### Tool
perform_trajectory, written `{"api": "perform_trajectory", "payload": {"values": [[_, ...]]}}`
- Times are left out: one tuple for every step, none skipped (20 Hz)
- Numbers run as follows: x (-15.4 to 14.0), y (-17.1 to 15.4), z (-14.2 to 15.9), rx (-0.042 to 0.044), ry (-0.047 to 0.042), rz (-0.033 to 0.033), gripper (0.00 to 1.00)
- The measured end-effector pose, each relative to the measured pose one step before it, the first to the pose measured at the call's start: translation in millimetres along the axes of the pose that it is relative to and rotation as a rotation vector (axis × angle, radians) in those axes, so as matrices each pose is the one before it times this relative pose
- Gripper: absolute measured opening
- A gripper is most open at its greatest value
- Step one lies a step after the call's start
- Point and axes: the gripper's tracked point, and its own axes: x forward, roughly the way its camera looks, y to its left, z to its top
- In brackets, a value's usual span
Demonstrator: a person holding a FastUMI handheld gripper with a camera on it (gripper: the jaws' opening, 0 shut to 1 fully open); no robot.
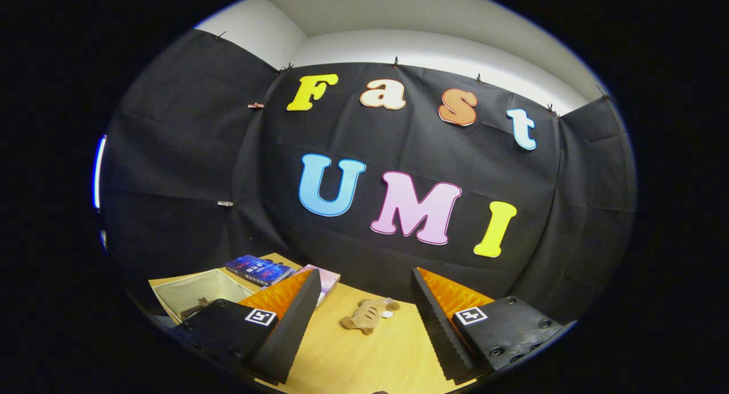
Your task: Open the storage box then place both shoes into the box .Put the left shoe in first, then the right shoe, with the right side of both shoes facing outward in a uniform manner.
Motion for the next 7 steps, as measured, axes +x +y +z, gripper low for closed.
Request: {"api": "perform_trajectory", "payload": {"values": [[0.29, -0.69, -1.18, -0.00215, -0.00411, 0.01163, 0.98], [-0.82, -1.16, -1.37, -0.00023, -0.00378, 0.01699, 0.97], [-1.42, -0.24, -1.3, 0.00148, 0.00221, 0.01999, 0.97], [-2.25, -0.59, -1.89, 0.00358, 0.00309, 0.02043, 0.97], [-2.82, -1.74, -1.06, 0.0035, -0.00111, 0.02016, 0.97], [-2.95, 0.04, -1.09, 0.00273, -0.00857, 0.02098, 0.98], [-1.19, -1.86, 1.07, 0.00307, -0.01691, 0.0173, 0.97]]}}
